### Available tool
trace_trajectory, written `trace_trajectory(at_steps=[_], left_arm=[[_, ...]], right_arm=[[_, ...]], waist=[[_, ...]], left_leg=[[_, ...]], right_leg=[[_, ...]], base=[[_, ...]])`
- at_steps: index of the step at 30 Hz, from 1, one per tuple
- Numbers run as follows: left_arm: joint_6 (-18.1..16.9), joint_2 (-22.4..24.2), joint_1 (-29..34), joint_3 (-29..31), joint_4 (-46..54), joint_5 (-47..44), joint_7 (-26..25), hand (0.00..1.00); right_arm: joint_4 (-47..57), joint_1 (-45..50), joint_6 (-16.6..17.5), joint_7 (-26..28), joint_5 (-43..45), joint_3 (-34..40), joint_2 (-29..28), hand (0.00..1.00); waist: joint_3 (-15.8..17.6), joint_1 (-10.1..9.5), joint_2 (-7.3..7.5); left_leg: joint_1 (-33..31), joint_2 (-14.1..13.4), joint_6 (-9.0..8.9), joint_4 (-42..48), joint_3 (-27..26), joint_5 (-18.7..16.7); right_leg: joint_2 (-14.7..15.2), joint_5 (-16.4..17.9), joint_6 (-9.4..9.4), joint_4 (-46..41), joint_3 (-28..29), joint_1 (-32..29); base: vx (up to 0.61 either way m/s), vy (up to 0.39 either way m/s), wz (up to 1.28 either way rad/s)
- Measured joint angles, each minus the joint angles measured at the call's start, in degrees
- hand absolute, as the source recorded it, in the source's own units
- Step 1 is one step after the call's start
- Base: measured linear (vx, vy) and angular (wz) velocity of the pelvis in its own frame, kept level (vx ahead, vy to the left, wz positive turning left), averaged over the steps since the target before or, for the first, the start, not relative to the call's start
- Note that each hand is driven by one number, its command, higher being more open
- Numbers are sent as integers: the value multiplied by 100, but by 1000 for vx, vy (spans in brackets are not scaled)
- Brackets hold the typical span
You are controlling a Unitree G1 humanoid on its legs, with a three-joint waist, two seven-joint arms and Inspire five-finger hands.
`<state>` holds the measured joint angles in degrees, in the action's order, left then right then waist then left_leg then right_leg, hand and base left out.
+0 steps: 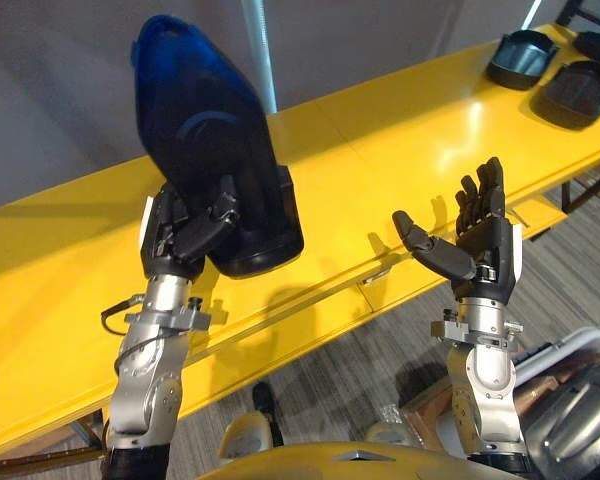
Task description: Walk over and take three plastic housings, then place them on the shelf
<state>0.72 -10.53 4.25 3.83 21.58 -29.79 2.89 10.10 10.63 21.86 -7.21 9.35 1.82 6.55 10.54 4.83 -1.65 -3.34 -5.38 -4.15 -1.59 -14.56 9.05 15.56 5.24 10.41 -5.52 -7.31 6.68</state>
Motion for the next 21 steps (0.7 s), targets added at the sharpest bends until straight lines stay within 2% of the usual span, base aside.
trace_trajectory(at_steps=[2,5,11,16,21], left_arm=[[221,-125,-502,-135,-401,-218,-196,0],[419,-197,-1073,-139,-1151,-715,-554,0],[471,-837,-1846,-55,-2663,-1118,-1250,0],[518,-864,-2480,107,-3407,-1261,-1525,0],[539,-862,-2729,95,-3624,-1262,-1565,0]], right_arm=[[-1,54,-121,23,15,58,17,100],[0,142,-186,62,33,83,32,100],[-1,226,-206,228,67,-34,129,100],[-2,228,-315,532,119,-307,294,100],[-2,201,-398,667,282,-490,340,100]], waist=[[-39,50,-71],[-46,213,-111],[-45,339,-133],[-45,362,-133],[-26,453,-165]], left_leg=[[136,-44,-70,-337,-75,189],[197,-167,-114,-354,-145,231],[176,-334,-159,-334,-315,300],[149,-330,-117,-332,-363,348],[46,-327,-102,-330,-358,369]], right_leg=[[-74,29,-19,70,-10,-58],[-167,110,-105,23,48,-103],[-315,82,-79,-142,354,-415],[-318,26,-24,-150,450,-476],[-318,27,-23,-187,465,-587]], base=[[-96,-33,-23],[-132,-43,-22],[-57,-24,-24],[0,-6,-6],[0,0,0]])
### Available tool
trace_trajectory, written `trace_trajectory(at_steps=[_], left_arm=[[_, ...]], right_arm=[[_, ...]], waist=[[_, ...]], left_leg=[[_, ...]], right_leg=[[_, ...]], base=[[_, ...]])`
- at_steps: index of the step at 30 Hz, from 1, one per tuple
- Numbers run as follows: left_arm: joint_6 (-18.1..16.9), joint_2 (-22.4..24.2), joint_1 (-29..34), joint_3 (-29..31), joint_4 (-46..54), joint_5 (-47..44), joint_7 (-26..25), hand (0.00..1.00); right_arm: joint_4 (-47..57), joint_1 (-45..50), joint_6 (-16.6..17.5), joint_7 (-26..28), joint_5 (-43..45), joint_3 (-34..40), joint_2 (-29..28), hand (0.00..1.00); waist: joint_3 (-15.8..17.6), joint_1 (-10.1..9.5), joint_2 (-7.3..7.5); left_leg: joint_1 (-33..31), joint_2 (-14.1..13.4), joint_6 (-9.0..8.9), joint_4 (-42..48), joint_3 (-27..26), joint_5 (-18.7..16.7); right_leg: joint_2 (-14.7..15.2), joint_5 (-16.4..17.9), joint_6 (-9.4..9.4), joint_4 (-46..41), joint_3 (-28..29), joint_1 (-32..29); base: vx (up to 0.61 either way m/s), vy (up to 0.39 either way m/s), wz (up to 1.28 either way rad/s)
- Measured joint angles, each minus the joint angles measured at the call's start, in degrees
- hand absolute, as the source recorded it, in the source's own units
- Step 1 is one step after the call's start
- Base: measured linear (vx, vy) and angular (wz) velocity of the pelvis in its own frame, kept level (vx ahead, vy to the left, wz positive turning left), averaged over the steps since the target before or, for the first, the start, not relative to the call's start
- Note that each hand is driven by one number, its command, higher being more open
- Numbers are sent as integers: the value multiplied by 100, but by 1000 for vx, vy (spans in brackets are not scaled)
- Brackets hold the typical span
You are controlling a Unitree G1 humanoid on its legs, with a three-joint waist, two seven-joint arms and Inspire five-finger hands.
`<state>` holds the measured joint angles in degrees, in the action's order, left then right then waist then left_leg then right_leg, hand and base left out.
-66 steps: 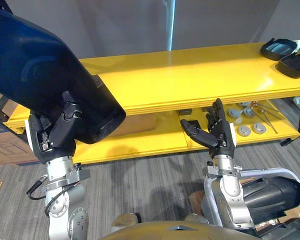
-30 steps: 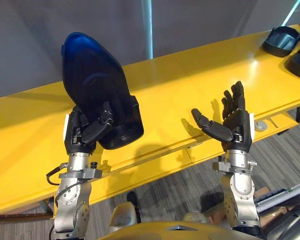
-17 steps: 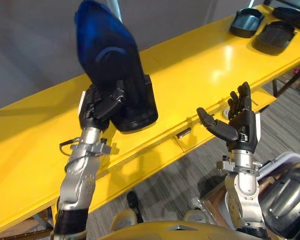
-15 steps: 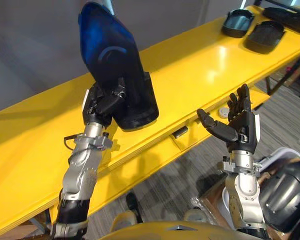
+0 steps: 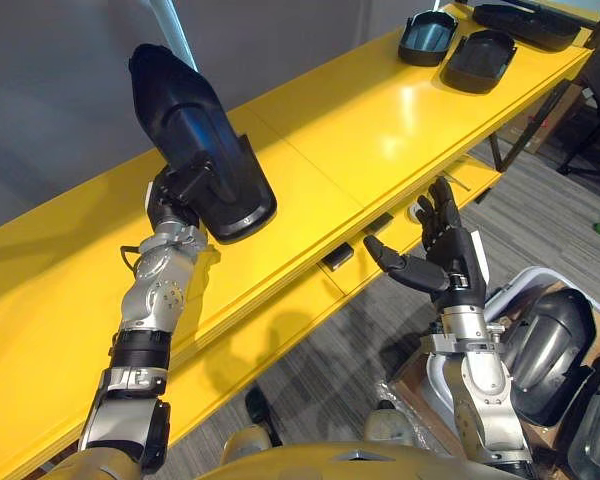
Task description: Walk over and take three plastic housings, then place them on the shelf
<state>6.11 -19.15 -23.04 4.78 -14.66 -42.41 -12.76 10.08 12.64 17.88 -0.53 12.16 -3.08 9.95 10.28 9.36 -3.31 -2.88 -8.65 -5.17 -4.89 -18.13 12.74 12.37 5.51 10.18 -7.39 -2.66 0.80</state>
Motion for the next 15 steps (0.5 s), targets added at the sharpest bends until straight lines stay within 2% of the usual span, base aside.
trace_trajectory(at_steps=[6,7,8,12,15], left_arm=[[14,0,-386,6,-567,-207,-293,0],[37,0,-429,7,-629,-280,-329,100],[59,1,-426,-6,-659,-331,-330,100],[24,-44,-430,-80,-688,-398,-307,100],[-134,-84,-441,-177,-611,-372,-373,100]], right_arm=[[1,-109,-42,-3,8,-50,182,100],[2,-170,-65,-4,8,-73,194,100],[2,-225,-97,-2,7,-111,222,100],[16,-233,-150,-3,9,-250,335,100],[302,-259,-209,-5,17,-385,348,100]], waist=[[184,64,-106],[282,108,-147],[352,161,-186],[447,177,-246],[600,177,-263]], left_leg=[[-13,-3,14,3,-97,11],[-29,-3,11,3,-102,8],[-69,-2,-12,2,-101,-9],[-74,-2,-8,4,-104,-2],[-75,-3,-12,5,-109,8]], right_leg=[[1,11,-3,-147,147,-172],[1,30,-34,-161,157,-196],[1,29,-33,-169,157,-235],[2,35,-13,-264,174,-287],[4,100,-18,-408,211,-377]], base=[[-30,-8,-8],[-61,-7,-3],[-56,-7,-1],[-9,-2,0],[-10,-10,-2]])
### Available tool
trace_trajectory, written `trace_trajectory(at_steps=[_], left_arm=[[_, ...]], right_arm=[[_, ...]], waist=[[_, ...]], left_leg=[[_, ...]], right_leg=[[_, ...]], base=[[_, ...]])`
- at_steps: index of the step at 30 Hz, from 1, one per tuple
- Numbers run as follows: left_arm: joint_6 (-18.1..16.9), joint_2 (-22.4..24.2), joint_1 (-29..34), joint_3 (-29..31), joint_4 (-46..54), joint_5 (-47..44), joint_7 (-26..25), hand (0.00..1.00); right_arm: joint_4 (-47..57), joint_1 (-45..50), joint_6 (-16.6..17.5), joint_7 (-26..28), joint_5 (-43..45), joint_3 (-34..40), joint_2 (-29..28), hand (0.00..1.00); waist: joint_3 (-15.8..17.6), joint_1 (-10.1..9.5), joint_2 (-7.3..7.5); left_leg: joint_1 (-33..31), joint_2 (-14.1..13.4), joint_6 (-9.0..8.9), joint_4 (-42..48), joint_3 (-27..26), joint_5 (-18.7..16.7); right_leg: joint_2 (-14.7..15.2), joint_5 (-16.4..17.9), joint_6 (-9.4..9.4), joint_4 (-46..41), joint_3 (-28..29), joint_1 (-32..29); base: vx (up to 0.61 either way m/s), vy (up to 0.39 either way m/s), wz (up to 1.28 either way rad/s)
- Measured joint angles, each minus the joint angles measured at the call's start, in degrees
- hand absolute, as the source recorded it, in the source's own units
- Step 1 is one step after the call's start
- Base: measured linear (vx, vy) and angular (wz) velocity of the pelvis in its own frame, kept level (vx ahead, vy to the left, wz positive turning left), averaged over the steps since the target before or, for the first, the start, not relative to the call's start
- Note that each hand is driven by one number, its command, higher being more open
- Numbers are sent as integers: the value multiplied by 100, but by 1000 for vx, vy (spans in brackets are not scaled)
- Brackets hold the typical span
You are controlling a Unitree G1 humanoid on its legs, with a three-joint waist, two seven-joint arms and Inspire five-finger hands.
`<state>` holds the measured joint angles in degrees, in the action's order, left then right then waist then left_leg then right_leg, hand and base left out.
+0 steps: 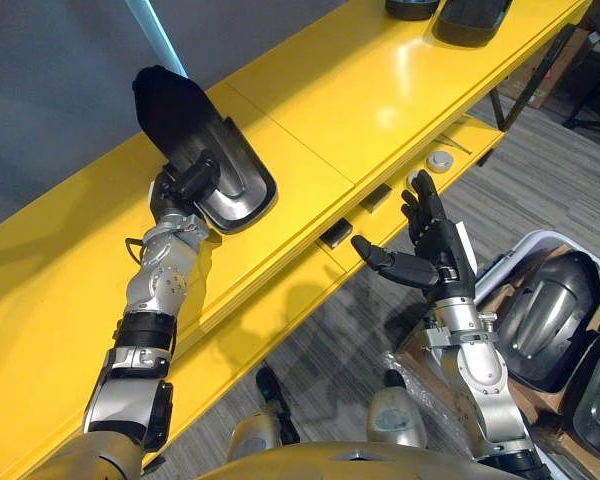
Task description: Walk over and take three plastic housings, then place them on the shelf
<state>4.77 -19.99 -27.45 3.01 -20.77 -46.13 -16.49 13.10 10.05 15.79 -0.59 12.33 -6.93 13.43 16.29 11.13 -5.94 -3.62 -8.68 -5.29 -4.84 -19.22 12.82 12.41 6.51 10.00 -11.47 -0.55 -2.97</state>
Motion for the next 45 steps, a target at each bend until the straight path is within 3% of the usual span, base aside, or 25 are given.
trace_trajectory(at_steps=[7,17,23,28,37,41,45], left_arm=[[-230,-5,-255,-26,280,405,-571,100],[-38,-2,-442,-45,292,1016,-847,100],[378,-92,-531,-98,204,1965,-1100,100],[925,-615,-657,-111,-162,2455,-1051,100],[1556,-767,-977,-254,-927,3022,-901,100],[1519,-769,-1076,-282,-1208,2999,-857,100],[971,-766,-1059,-329,-1206,2034,-639,100]], right_arm=[[428,-302,-45,-130,245,-371,48,100],[800,-140,-105,-221,272,-793,76,100],[799,-17,-105,-224,272,-948,41,100],[790,105,-105,-224,273,-953,35,100],[509,249,-105,-288,272,-1006,5,100],[425,257,-105,-283,272,-1003,3,100],[212,261,-104,-206,414,-983,-70,100]], waist=[[388,-3,-4],[519,11,18],[515,33,10],[483,107,-13],[7,101,61],[-155,87,123],[-254,0,199]], left_leg=[[-205,8,-16,0,75,12],[-182,13,7,1,76,86],[-104,20,45,0,157,114],[-71,17,36,-4,297,91],[17,-6,-2,-5,324,83],[23,-30,-14,-5,308,56],[80,-32,-8,-3,303,64]], right_leg=[[2,177,11,-511,83,-441],[16,300,40,-839,86,-549],[17,319,31,-823,29,-427],[5,284,41,-600,-111,-213],[-26,149,60,-149,-196,115],[-51,101,43,-78,-188,144],[-62,54,38,-17,-197,245]], base=[[-47,-39,-2],[-6,-18,0],[8,-11,3],[11,-23,13],[44,-21,2],[0,0,0],[11,-8,1]])
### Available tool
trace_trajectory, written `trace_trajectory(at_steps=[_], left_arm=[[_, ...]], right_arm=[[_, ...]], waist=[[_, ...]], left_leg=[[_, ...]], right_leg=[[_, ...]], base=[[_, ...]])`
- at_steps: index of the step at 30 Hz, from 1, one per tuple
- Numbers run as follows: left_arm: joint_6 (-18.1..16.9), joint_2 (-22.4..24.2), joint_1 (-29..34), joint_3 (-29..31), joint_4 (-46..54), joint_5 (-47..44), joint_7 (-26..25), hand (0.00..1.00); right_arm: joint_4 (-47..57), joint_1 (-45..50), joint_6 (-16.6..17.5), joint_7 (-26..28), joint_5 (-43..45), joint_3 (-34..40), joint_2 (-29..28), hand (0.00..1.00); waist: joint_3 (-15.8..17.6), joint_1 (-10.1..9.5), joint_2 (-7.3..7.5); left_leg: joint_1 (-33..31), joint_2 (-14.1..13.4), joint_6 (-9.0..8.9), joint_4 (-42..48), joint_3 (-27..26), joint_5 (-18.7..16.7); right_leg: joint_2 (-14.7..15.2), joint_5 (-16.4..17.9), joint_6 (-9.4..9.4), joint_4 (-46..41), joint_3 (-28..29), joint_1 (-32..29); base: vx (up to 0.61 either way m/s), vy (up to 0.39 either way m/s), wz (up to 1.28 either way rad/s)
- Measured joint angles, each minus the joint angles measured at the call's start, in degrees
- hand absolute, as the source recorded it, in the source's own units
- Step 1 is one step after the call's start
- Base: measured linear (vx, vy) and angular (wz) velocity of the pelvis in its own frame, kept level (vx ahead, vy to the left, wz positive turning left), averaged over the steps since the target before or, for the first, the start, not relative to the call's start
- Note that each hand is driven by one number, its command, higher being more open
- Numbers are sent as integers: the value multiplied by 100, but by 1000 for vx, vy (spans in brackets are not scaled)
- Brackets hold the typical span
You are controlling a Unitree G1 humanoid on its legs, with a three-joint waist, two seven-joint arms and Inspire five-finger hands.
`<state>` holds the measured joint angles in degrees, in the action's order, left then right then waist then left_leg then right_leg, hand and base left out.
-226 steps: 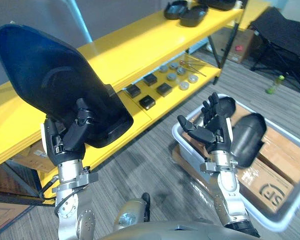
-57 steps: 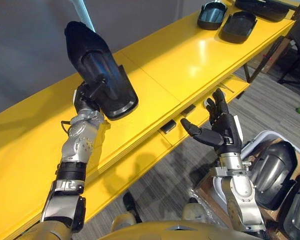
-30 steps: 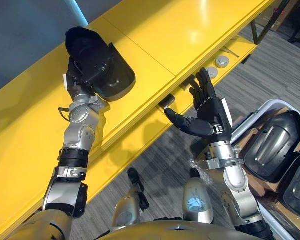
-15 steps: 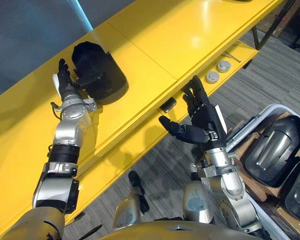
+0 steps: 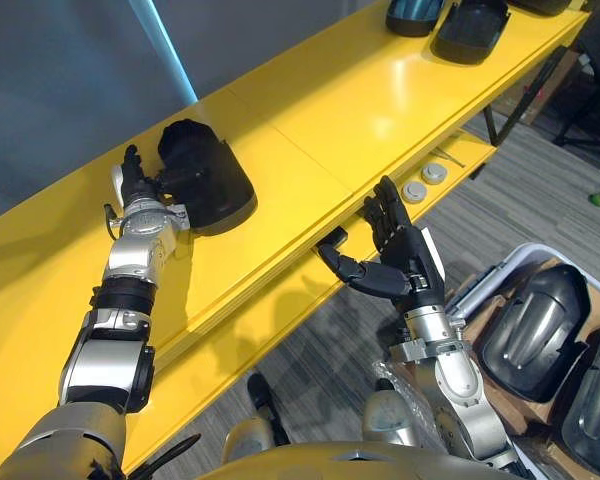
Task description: Walk over and take three plastic housings, then place them on the shelf
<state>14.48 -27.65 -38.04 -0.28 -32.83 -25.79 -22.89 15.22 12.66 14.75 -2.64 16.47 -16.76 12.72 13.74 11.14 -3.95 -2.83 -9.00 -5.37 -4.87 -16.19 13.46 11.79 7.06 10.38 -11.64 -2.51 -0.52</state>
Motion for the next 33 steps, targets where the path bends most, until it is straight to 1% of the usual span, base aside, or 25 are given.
trace_trajectory(at_steps=[1,2,3,5,6,9,11,12,13,14,15,16,18,19,21,23,24,25,26,27,28,29,30,31,33], left_arm=[[-241,9,69,-11,337,-429,182,100],[-523,19,201,-69,1113,-787,291,100],[-570,21,224,-83,1298,-803,301,100],[-844,31,264,-122,2674,-767,296,100],[-904,29,258,-118,2935,-718,260,100],[-1220,18,251,-38,3307,573,-195,100],[-1382,1,335,220,3280,1400,-587,100],[-1511,-11,442,322,3309,1539,-682,100],[-1747,-27,792,565,3457,1704,-843,100],[-1902,-23,1150,739,3683,1721,-931,100],[-2097,32,1564,872,3972,1719,-1002,100],[-2347,134,2126,988,4401,1721,-1001,100],[-2585,454,2924,1008,5123,1724,-973,100],[-2679,773,3339,971,5387,1721,-852,100],[-2691,1160,3806,908,5442,1721,-652,100],[-2684,1563,4386,829,5442,1714,-277,100],[-2687,1642,4485,791,5445,1711,-163,100],[-2695,1787,4732,744,5487,1667,154,100],[-2700,1834,4819,729,5510,1624,273,100],[-2715,1867,4904,678,5535,1503,437,100],[-2789,1896,4995,662,5550,1389,647,100],[-2861,1912,5071,628,5583,1206,815,100],[-2894,1914,5091,630,5589,1132,896,100],[-2953,2010,5151,617,5620,974,1029,100],[-2954,2141,5220,551,5638,882,1119,100]], right_arm=[[-80,-9,1,72,35,1,-57,100],[-219,-28,4,168,27,-25,-138,100],[-235,-31,4,178,26,-27,-147,100],[-342,-151,9,220,13,-157,-121,100],[-361,-212,9,220,13,-201,-111,100],[-372,-615,14,246,28,-299,-26,100],[-372,-873,14,303,73,-318,174,100],[-373,-922,7,303,70,-333,217,100],[-375,-968,3,302,69,-404,269,100],[-381,-972,3,295,49,-430,269,100],[-382,-997,2,261,-29,-461,271,100],[-382,-1008,-3,199,-44,-500,244,100],[-398,-1178,-39,204,-42,-524,207,100],[-485,-1452,-79,247,-39,-525,202,100],[-683,-1868,-206,381,-36,-525,151,100],[-862,-2297,-403,541,-35,-609,21,100],[-887,-2355,-440,576,-36,-650,23,100],[-1025,-2516,-517,621,-38,-807,20,100],[-1088,-2571,-550,630,-38,-873,9,100],[-1180,-2598,-566,632,-39,-950,-39,100],[-1338,-2610,-582,637,-44,-994,-183,100],[-1382,-2617,-650,593,-44,-1076,-269,100],[-1423,-2617,-670,568,-44,-1108,-347,100],[-1481,-2670,-737,500,-46,-1204,-436,100],[-1648,-2864,-898,430,-45,-1304,-569,100]], waist=[[-4,-24,8],[-21,-68,34],[-23,-81,39],[-67,-142,64],[-101,-150,58],[-300,-186,-53],[-376,-344,-163],[-399,-394,-181],[-505,-502,-155],[-592,-580,-50],[-616,-690,-33],[-709,-781,34],[-814,-889,182],[-819,-995,235],[-824,-1113,253],[-796,-1209,206],[-784,-1255,187],[-759,-1323,141],[-757,-1354,137],[-761,-1397,204],[-687,-1504,379],[-676,-1571,316],[-686,-1562,356],[-718,-1556,401],[-710,-1608,393]], left_leg=[[-1,9,10,0,25,8],[-1,19,15,0,55,13],[0,20,16,0,58,14],[10,31,27,-1,123,25],[12,32,28,-2,139,28],[41,31,24,-6,266,45],[27,25,-27,-27,436,-32],[15,28,-71,-30,500,-67],[-28,50,-232,-32,556,-268],[-89,115,-187,143,577,-270],[-84,180,-39,404,677,-297],[-64,211,-26,317,752,-265],[-65,261,-10,61,895,-87],[-70,275,-2,11,981,-35],[-33,293,1,9,1055,-23],[-14,299,-35,-3,1227,-32],[-14,293,-45,-17,1267,-35],[-27,280,-69,-27,1366,-66],[-46,280,-147,-28,1392,-128],[-85,305,-260,-21,1355,-303],[-188,465,-38,544,1375,-419],[-200,492,62,847,1453,-640],[-198,522,20,769,1473,-609],[-139,535,51,470,1518,-449],[-76,544,55,149,1543,-237]], right_leg=[[5,-7,4,14,-29,56],[10,-13,5,28,-54,83],[11,-14,5,29,-57,87],[17,-31,9,77,-124,168],[17,-31,8,79,-139,183],[11,-21,-4,96,-282,300],[-3,29,-69,108,-488,372],[-8,53,-109,127,-539,393],[8,22,-119,246,-610,431],[114,-38,-115,400,-677,467],[85,-68,-92,468,-671,567],[79,-98,-50,520,-704,629],[77,-135,-15,579,-896,676],[70,-141,-17,576,-982,701],[71,-137,-23,576,-1047,786],[44,-66,-115,568,-1218,910],[30,-47,-134,563,-1255,935],[-7,-22,-161,552,-1352,976],[-7,-18,-169,554,-1390,978],[80,-13,-191,627,-1435,986],[226,-35,-188,711,-1471,1038],[129,-55,-178,733,-1461,1097],[143,-72,-161,736,-1457,1099],[145,-92,-161,766,-1479,1061],[133,-109,-166,766,-1513,999]], base=[[10,-8,11],[8,-6,10],[-5,-5,8],[-11,-9,10],[-16,-17,14],[-25,-25,20],[-96,-38,32],[-71,-22,30],[3,9,23],[45,4,14],[100,-13,17],[87,-33,19],[79,-18,45],[53,-17,46],[-5,-21,25],[-73,-34,32],[-113,-40,36],[-121,-39,26],[-116,-35,32],[-78,28,21],[-19,30,18],[-7,35,18],[5,-13,28],[-11,0,33],[-7,0,18]])
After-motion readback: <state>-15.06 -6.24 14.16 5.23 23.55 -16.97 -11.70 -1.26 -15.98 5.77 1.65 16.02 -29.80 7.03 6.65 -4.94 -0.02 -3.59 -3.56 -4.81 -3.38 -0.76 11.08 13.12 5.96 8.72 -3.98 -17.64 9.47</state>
